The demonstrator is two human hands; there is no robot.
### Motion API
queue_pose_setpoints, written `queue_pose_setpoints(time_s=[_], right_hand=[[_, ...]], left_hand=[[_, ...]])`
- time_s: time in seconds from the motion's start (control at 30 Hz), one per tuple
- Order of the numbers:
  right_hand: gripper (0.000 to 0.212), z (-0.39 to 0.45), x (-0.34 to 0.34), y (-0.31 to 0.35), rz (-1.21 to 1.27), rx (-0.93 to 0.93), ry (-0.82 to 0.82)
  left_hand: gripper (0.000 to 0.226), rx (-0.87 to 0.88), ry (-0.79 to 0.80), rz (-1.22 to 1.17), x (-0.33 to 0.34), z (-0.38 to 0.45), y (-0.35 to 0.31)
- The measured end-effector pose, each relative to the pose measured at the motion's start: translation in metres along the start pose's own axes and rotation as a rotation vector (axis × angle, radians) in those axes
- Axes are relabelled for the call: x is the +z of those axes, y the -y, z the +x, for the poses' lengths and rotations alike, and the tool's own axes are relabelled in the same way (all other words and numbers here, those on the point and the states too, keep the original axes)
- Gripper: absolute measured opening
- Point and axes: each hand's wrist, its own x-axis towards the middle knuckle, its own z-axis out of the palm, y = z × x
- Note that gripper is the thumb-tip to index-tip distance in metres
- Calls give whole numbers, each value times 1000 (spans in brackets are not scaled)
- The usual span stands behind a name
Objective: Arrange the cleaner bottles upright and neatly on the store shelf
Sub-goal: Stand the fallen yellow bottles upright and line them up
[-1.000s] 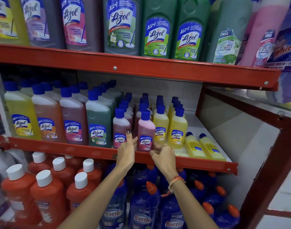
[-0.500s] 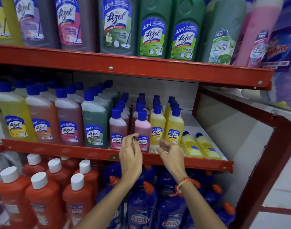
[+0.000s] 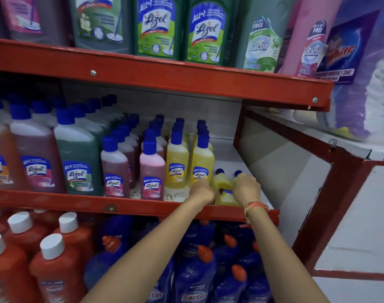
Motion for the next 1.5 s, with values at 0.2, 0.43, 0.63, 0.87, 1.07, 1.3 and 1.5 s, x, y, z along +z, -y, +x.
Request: queue_pose_setpoints(time_s=[0.2, 0.43, 0.63, 0.87, 1.07, 1.3, 1.5], right_hand=[[24, 22, -2, -7, 40, -11, 165], [24, 35, -1, -31, 591, 127, 152], [45, 18, 7, -41, 1032, 23, 185], [60, -1, 14, -42, 1125, -17, 90], [61, -21, 28, -17, 954, 7, -190], [69, -22, 33, -1, 707, 17, -392], [50, -16, 24, -24, 906, -106, -152]], left_hand=[[49, -122, 60, -204, 6, 10, -14], [56, -10, -46, -313, 8, 1, -13], [38, 206, -237, -268, 3, -18, -4], [34, 285, -121, -340, -9, -30, 10], [41, 120, 160, -535, -28, -27, 15], [40, 14, 173, -643, -28, -26, 3], [48, 24, 245, -550, -21, -27, -5]])
